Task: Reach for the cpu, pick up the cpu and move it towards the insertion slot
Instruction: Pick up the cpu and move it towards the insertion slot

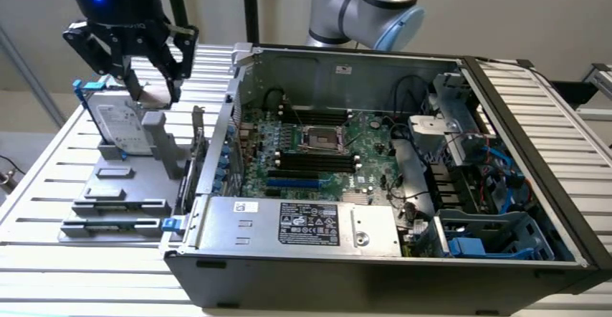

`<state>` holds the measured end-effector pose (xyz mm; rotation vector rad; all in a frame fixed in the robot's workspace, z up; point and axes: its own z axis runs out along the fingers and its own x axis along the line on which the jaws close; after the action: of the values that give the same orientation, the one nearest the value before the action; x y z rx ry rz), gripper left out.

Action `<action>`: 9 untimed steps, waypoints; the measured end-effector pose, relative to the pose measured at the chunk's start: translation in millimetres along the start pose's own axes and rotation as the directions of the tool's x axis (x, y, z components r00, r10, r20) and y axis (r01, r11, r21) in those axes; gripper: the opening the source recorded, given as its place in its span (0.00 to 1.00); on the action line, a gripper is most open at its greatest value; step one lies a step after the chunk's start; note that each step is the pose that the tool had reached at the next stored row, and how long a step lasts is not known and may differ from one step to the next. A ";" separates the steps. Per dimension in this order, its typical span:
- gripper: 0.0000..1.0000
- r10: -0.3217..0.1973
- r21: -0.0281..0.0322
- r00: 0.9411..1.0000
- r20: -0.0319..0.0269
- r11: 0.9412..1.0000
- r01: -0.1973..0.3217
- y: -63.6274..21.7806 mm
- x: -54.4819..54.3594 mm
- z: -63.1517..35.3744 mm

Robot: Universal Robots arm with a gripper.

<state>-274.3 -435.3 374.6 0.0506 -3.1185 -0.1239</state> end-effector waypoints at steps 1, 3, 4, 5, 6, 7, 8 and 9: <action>0.55 0.000 -0.003 1.000 0.000 1.000 0.000 0.0 -4.5 -2.0; 0.55 0.000 -0.008 1.000 0.000 1.000 0.000 0.0 -13.5 -5.9; 0.55 0.000 -0.010 1.000 0.000 1.000 0.000 0.0 -18.0 -7.6; 0.55 0.000 -0.013 1.000 0.000 1.000 0.000 0.0 -22.7 -9.3; 0.55 0.000 -0.015 1.000 -0.001 1.000 0.000 -0.1 -27.3 -10.9; 0.55 0.000 -0.017 1.000 -0.001 1.000 0.000 -0.1 -31.5 -12.0; 0.55 0.000 -0.019 1.000 -0.001 1.000 0.000 -0.2 -36.3 -13.0; 0.55 0.000 -0.021 1.000 -0.001 1.000 0.000 -0.3 -40.7 -13.7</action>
<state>-233.3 -435.2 387.5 0.0507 -3.1156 -0.1565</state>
